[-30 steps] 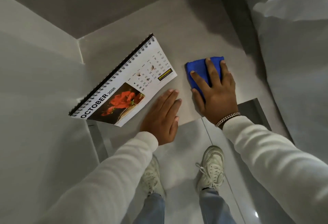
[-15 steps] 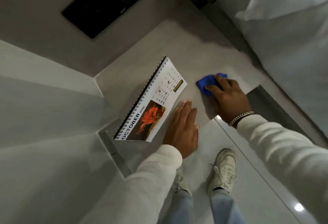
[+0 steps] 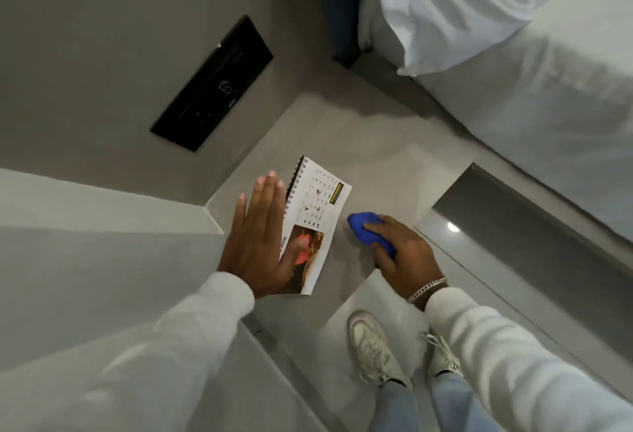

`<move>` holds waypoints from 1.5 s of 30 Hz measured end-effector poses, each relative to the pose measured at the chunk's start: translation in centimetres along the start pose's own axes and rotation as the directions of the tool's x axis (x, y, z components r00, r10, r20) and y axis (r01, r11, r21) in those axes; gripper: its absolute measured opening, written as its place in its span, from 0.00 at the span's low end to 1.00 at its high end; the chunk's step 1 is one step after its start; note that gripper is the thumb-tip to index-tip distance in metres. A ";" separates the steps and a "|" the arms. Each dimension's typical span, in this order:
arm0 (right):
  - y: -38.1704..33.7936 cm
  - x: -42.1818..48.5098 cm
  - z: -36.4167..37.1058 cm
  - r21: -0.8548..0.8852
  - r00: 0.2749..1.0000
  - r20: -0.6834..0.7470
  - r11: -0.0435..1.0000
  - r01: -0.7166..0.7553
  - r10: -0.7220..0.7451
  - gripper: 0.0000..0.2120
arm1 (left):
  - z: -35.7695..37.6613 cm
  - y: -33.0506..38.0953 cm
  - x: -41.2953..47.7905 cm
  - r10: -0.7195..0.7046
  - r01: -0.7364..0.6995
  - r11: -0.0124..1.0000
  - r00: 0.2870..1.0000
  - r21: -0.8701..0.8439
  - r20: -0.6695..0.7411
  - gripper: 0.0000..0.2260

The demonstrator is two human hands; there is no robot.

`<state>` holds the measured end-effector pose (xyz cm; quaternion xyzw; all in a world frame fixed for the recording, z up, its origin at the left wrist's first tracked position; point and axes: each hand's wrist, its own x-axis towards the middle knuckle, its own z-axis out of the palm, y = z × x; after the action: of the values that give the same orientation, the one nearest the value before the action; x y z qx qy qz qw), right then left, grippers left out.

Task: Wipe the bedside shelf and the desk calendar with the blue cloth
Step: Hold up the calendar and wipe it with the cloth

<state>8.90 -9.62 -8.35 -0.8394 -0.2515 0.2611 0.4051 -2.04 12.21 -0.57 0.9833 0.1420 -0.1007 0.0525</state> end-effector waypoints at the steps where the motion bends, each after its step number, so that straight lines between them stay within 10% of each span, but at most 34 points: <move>1: -0.4 -0.3 1.0 0.087 0.999 -0.039 0.996 -0.021 0.024 0.18 | 0.3 -0.4 0.5 0.019 -0.020 0.999 0.999 0.038 0.030 0.38; 8: -3.7 0.8 5.9 0.398 0.974 -0.196 0.917 -0.025 0.112 0.20 | 2.6 -0.6 1.1 0.033 -0.033 0.998 0.999 -0.053 -0.005 0.39; 45: -5.2 2.7 11.0 0.363 0.953 -0.222 0.925 -0.113 0.204 0.24 | 2.8 -0.9 1.3 0.083 -0.081 0.963 0.997 -0.258 -0.004 0.36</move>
<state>2.76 0.96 -10.65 -0.7991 -0.0780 0.2228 0.5530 -1.61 13.04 -3.67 0.9729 0.1130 -0.0822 0.1844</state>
